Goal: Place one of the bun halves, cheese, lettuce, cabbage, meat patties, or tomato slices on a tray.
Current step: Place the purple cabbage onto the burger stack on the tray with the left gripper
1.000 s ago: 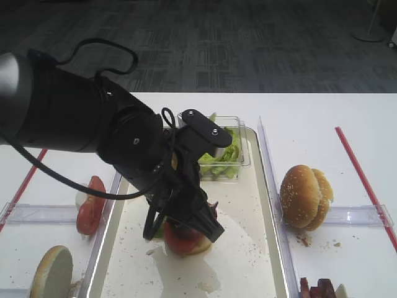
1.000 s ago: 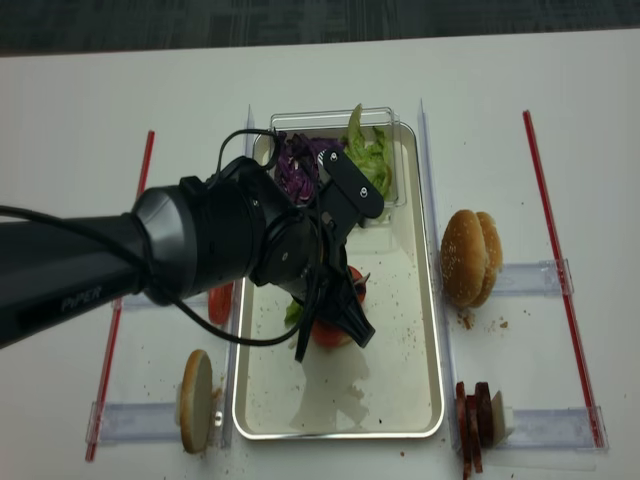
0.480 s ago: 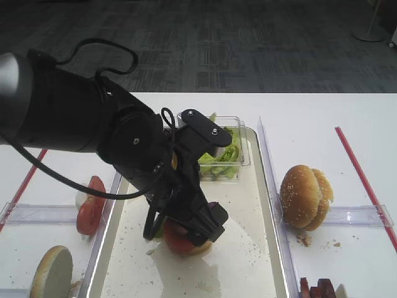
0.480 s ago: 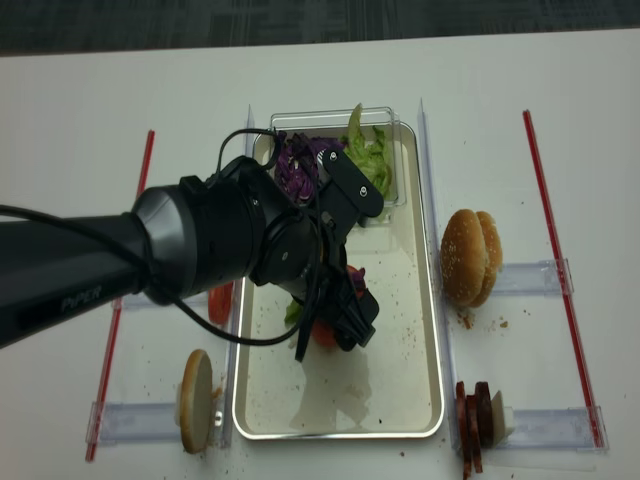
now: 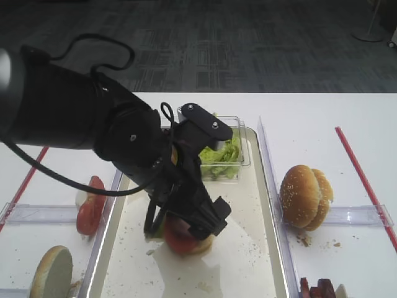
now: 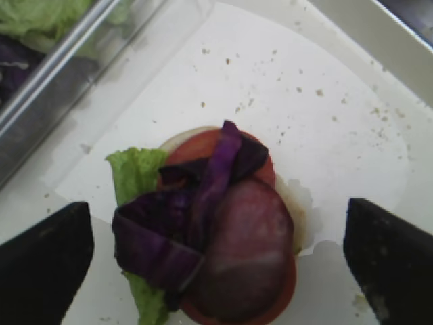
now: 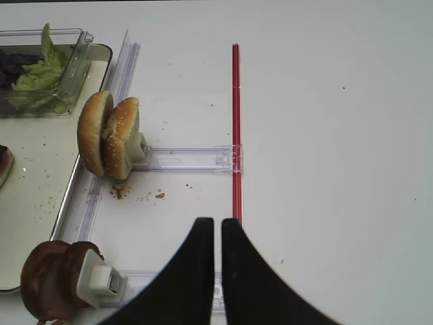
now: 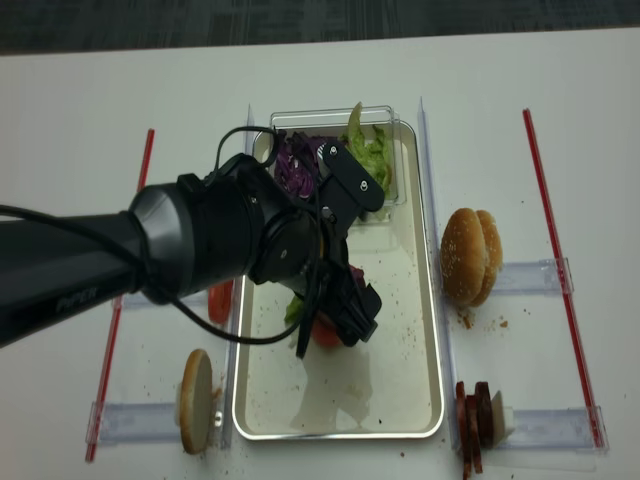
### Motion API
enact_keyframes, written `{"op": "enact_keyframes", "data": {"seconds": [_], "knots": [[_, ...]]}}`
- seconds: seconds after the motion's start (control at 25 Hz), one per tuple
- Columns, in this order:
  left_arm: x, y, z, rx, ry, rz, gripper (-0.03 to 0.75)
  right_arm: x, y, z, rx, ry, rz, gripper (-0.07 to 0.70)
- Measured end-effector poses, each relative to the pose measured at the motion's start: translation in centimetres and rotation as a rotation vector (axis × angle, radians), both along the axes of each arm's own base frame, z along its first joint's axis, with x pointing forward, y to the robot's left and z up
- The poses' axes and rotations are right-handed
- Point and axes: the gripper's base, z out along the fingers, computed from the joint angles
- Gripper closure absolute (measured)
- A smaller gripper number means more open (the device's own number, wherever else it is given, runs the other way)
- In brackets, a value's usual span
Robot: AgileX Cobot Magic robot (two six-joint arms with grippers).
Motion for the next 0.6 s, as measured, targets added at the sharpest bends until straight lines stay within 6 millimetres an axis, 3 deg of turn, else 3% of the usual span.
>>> {"op": "enact_keyframes", "data": {"seconds": [0.2, 0.6], "knots": [[-0.1, 0.1, 1.5, -0.035, -0.036, 0.0, 0.022, 0.0, 0.0, 0.0, 0.0, 0.0, 0.0, 0.563], [-0.1, 0.1, 1.5, -0.033, -0.035, 0.0, 0.022, 0.0, 0.0, 0.0, 0.0, 0.0, 0.0, 0.563]]}}
